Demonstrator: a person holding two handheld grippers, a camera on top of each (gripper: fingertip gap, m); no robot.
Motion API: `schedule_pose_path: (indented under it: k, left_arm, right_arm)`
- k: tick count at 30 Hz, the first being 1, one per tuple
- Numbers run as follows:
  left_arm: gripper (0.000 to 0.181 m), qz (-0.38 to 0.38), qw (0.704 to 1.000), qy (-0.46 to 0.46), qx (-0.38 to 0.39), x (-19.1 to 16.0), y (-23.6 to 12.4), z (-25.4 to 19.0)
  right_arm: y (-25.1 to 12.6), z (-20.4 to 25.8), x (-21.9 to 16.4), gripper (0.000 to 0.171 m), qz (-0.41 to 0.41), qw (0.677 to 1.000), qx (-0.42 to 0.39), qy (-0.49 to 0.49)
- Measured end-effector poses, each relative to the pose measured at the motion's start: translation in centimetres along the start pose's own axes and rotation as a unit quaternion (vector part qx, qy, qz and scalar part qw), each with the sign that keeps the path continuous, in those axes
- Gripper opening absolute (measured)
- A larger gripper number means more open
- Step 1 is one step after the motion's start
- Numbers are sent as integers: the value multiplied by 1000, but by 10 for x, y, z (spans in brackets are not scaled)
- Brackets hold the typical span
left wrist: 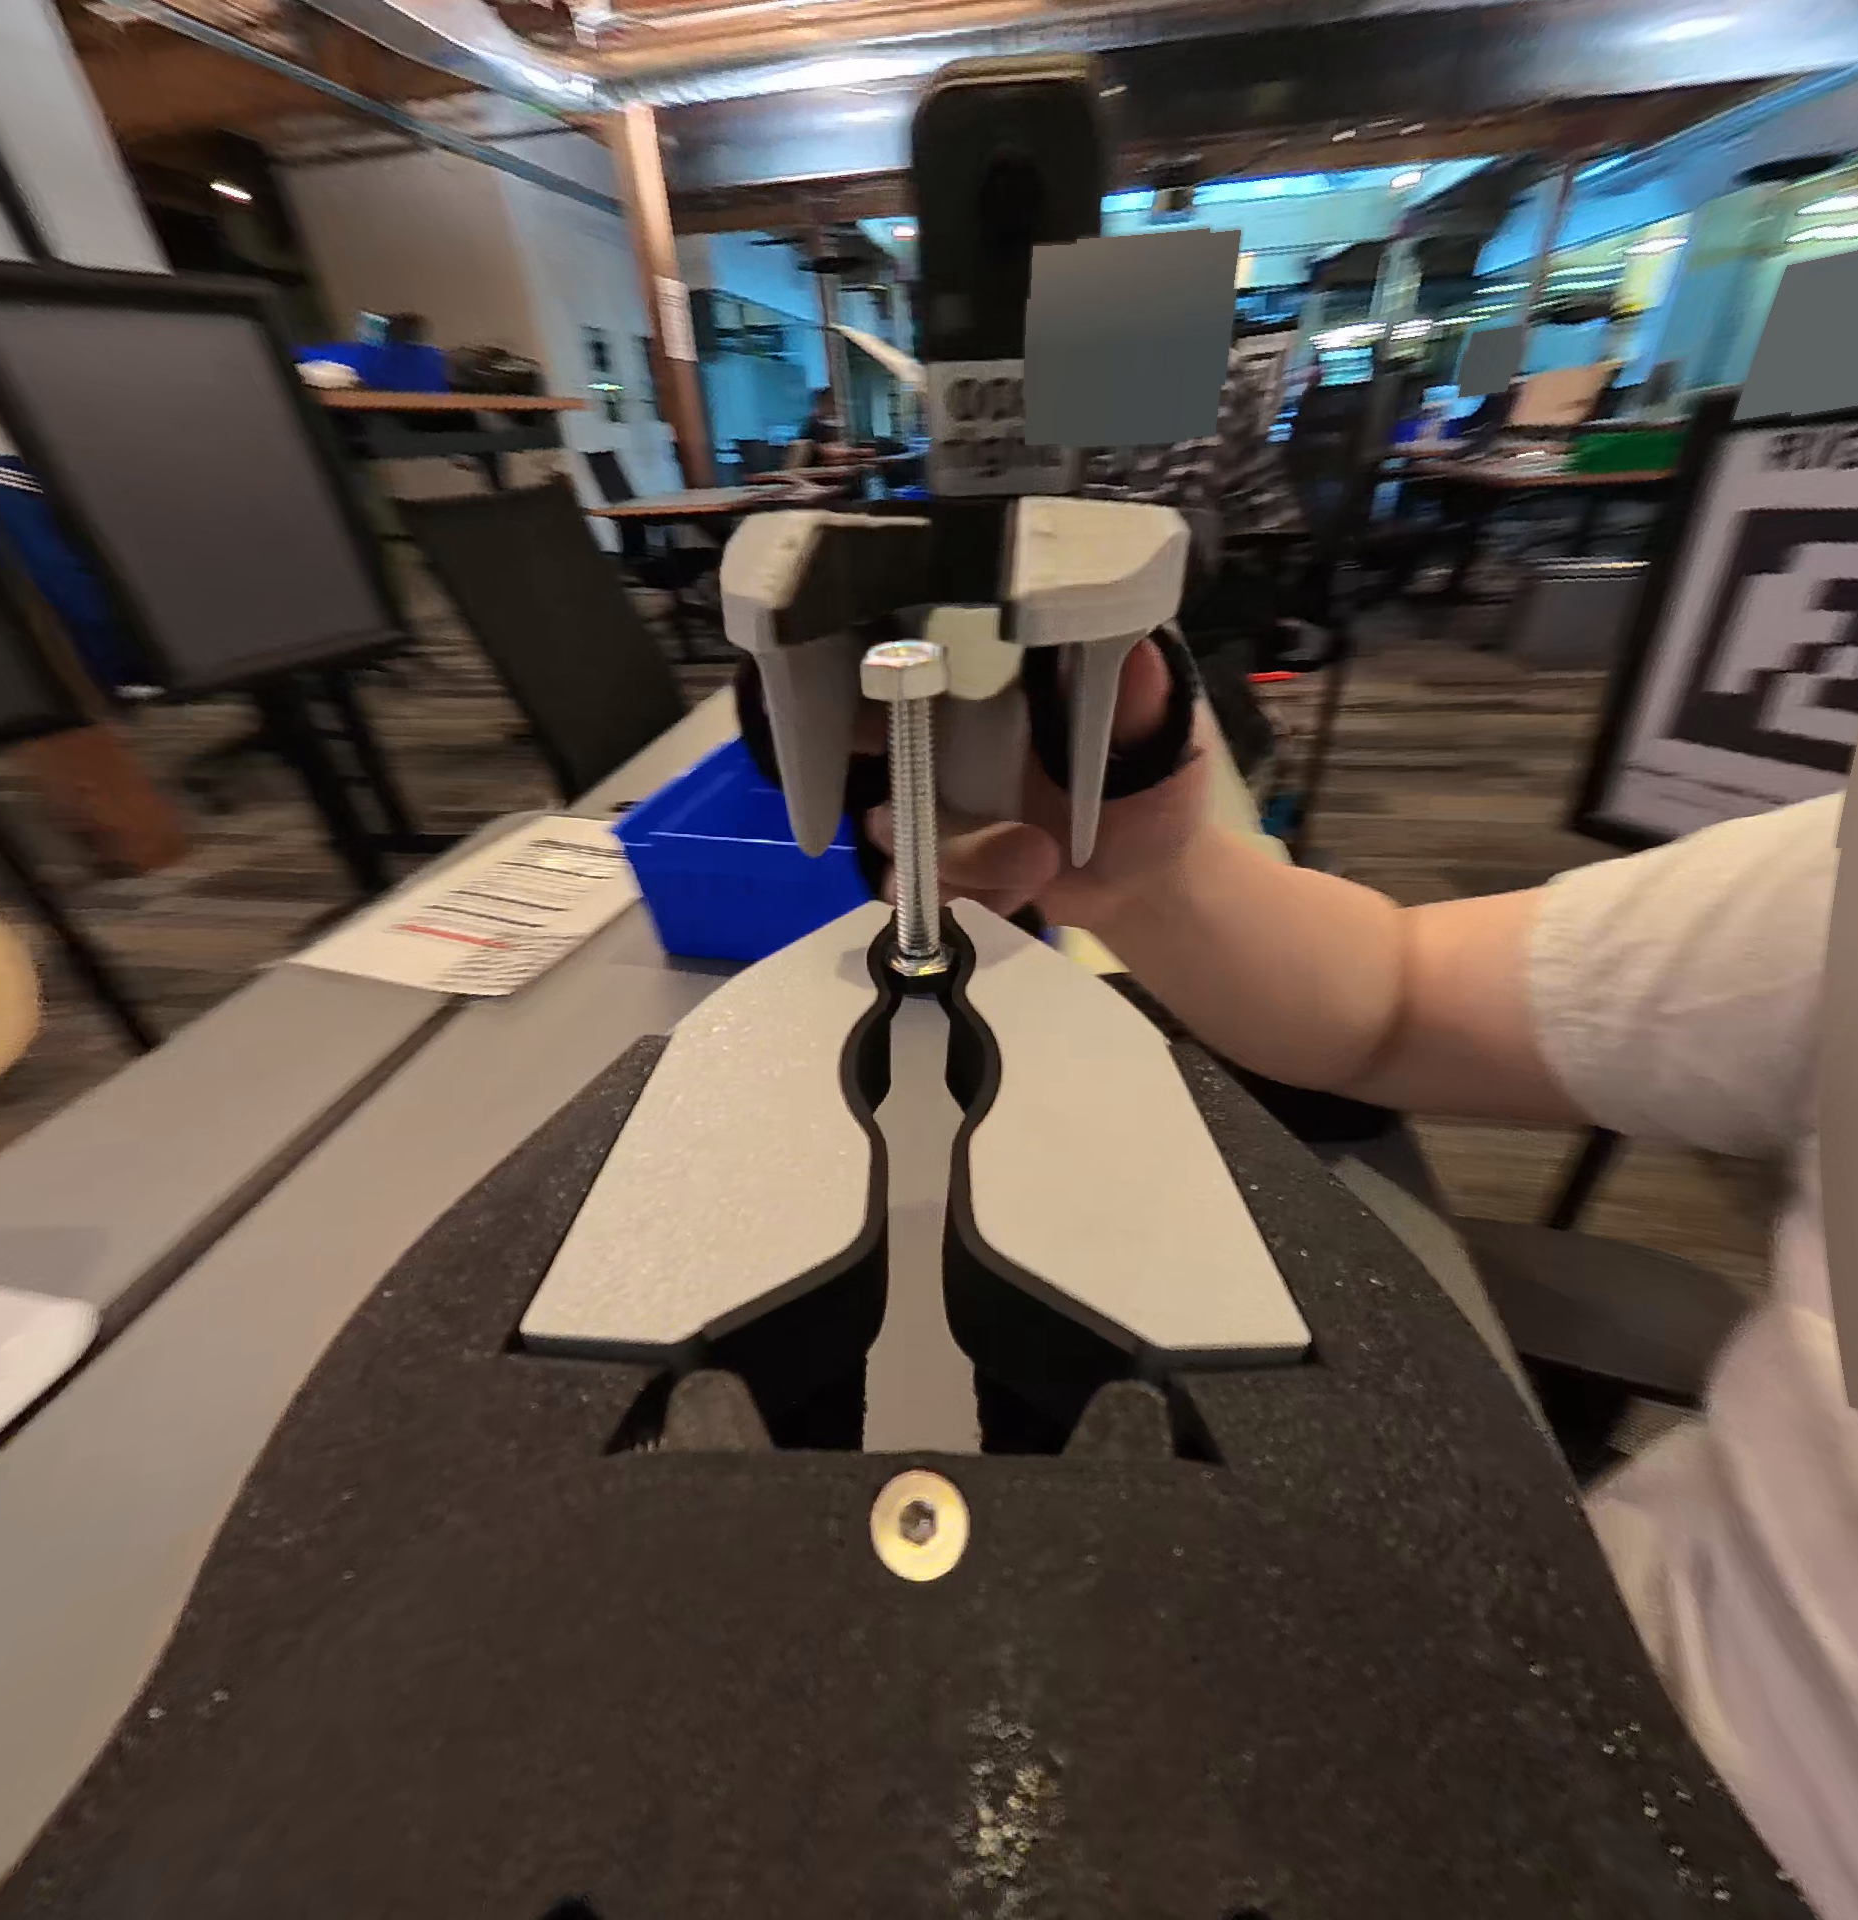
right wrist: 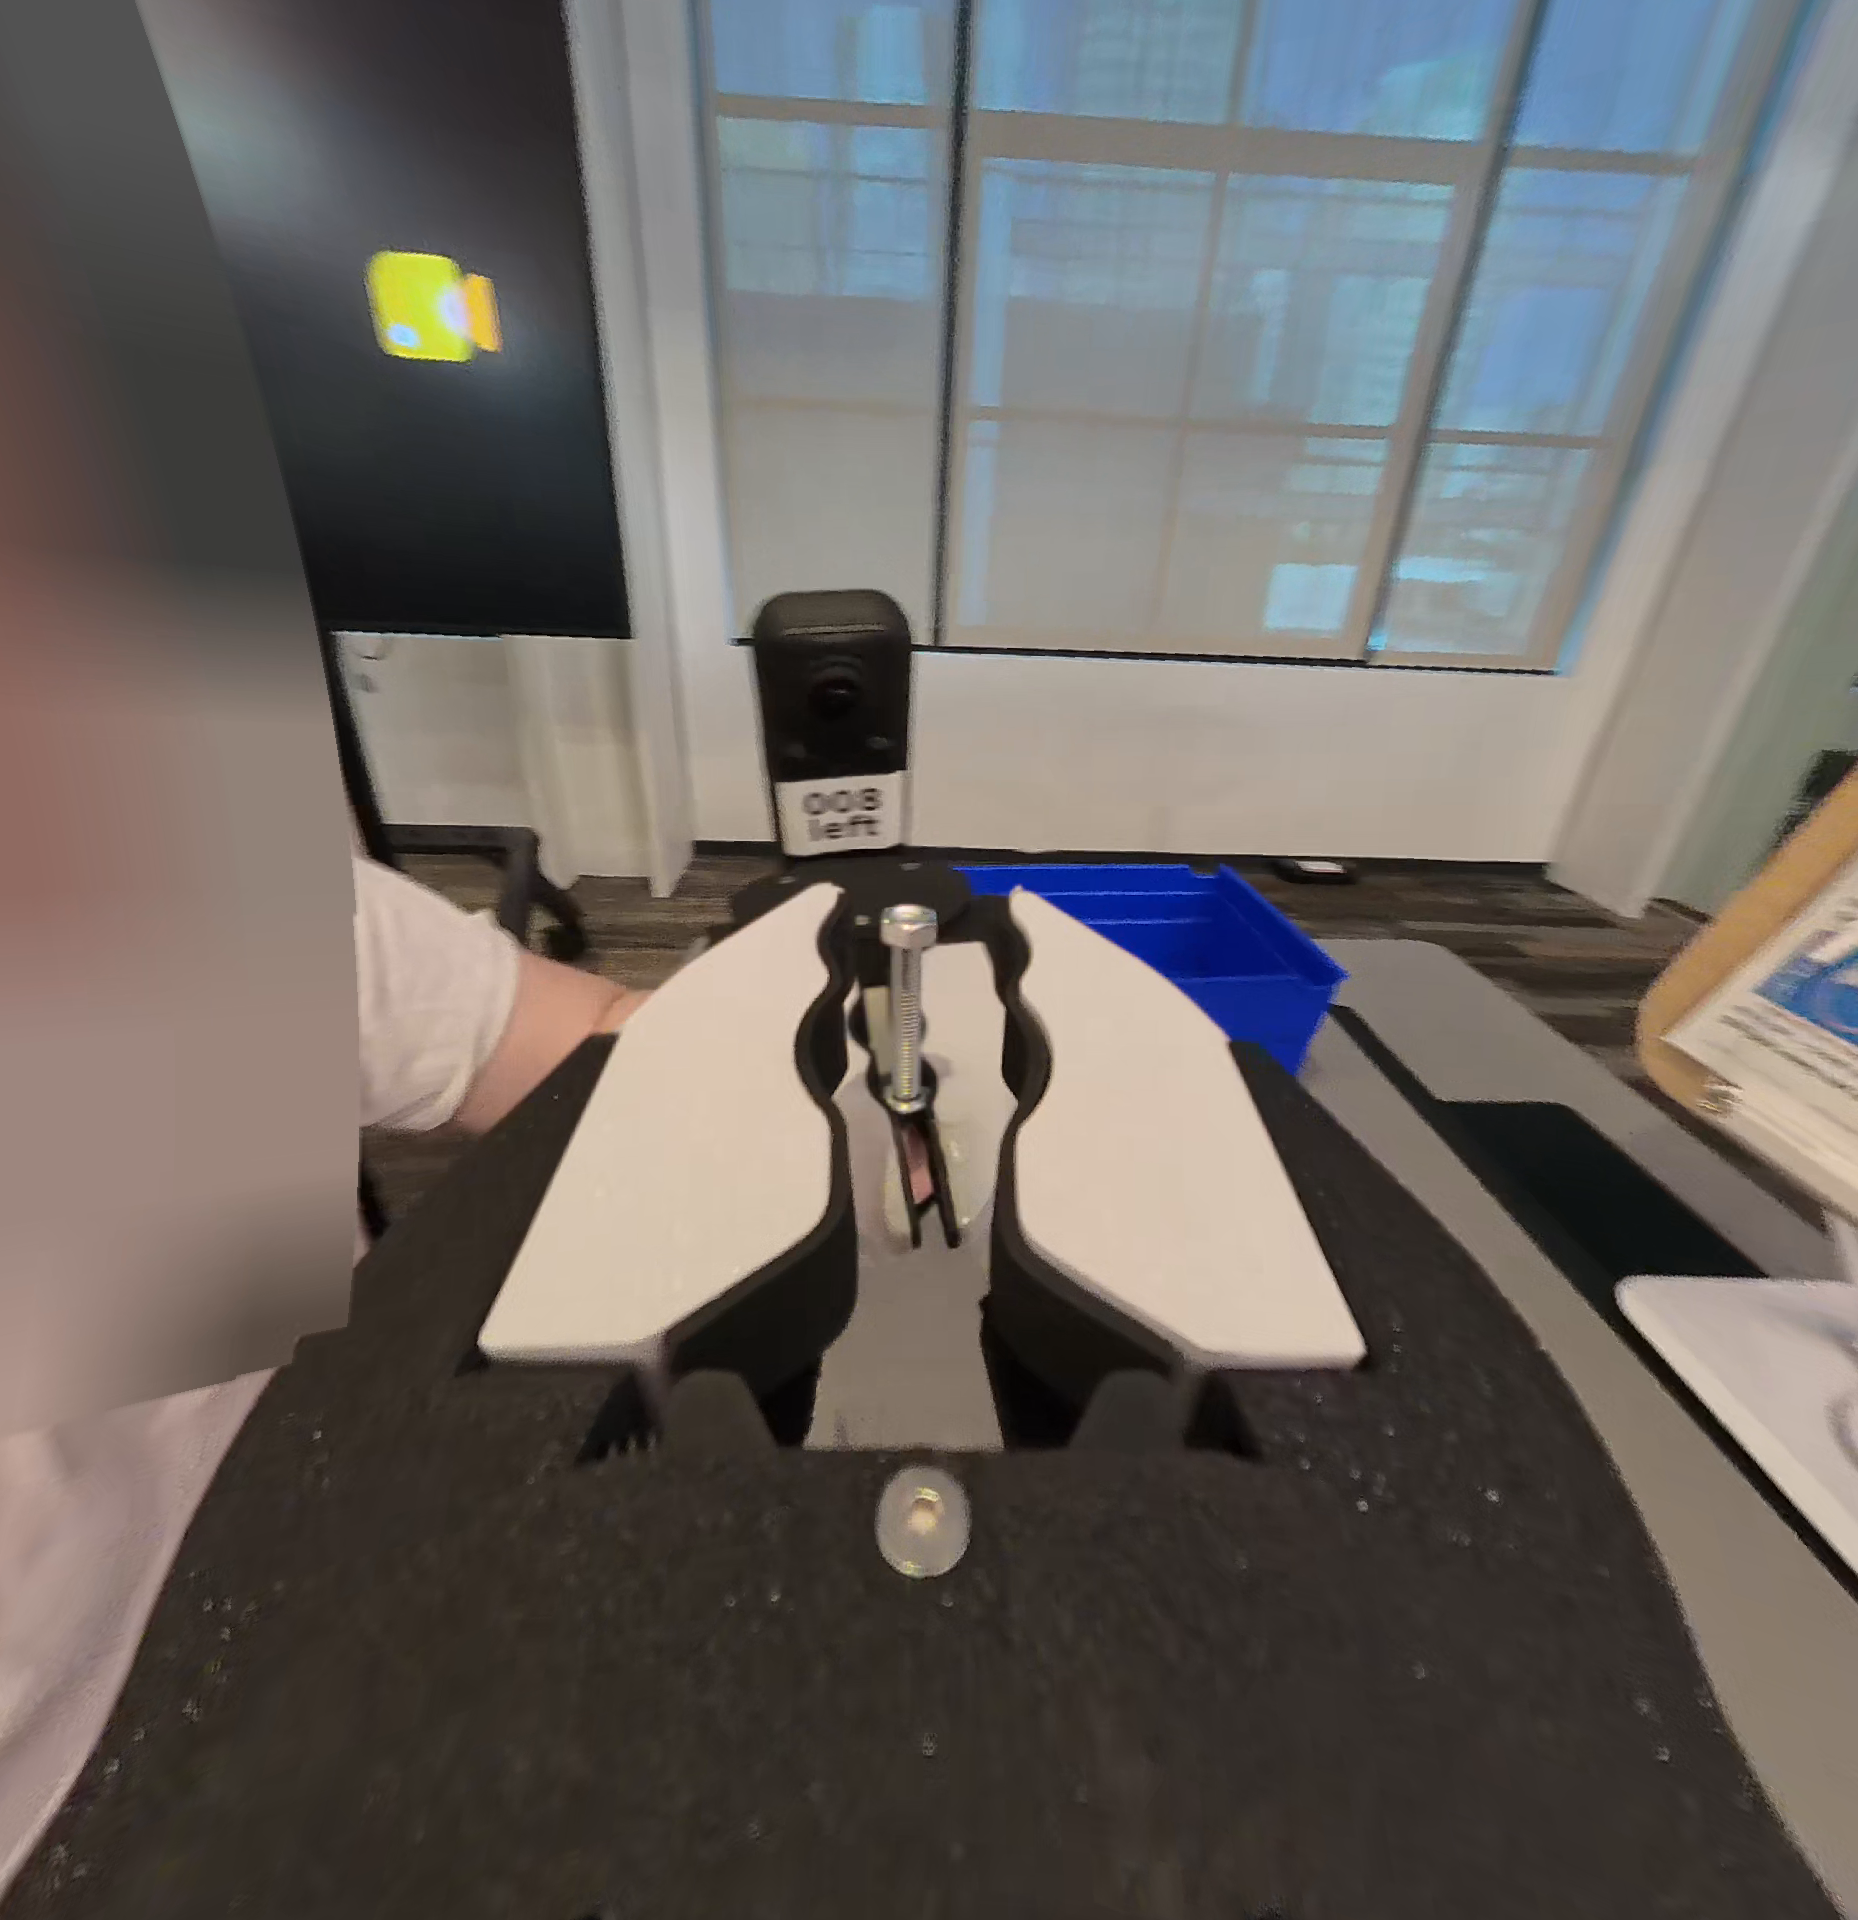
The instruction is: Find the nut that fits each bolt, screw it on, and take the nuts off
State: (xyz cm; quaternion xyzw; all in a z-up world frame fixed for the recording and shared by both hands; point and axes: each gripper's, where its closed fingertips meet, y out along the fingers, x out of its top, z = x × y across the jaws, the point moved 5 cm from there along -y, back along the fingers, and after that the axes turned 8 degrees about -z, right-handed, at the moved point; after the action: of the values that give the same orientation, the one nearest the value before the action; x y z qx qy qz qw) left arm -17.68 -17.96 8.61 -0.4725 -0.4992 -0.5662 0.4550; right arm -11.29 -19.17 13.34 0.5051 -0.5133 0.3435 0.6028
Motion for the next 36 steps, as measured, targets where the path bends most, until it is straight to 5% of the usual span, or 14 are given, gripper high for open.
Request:
schedule_pose_path:
  k: [9, 16, 21, 24, 28, 31, 36]
  left_arm:
    - [5, -6, 1000, -13, -11, 2, -1, 0]
    - [4, -12, 964, -124, -234, 3, 4, -44]
    - [4, -11, 944, -168, -285, -5, 9, -57]
    - [4, -8, 962, -135, -236, -3, 8, -47]
    - [4, -10, 997, -54, -54, -1, 3, -9]
    - [5, 16, 996, 25, 85, -7, -3, 14]
    - [4, 23, 990, 29, 134, -11, -4, 20]
  right_arm:
    - [6, 4, -4, 10, 20, 1000, -20, -4]
    - [-5, 26, -5, 10, -20, 965, 233, 120]
    - [-7, 31, -15, 10, -42, 930, 320, 177]
    - [-7, 20, -10, 36, -35, 956, 252, 148]
    - [-10, -1, 3, 35, -32, 998, 57, -10]
    - [-6, -14, 1, 33, -8, 992, -96, -81]
    - [7, -10, -12, 31, 10, 989, -129, -73]
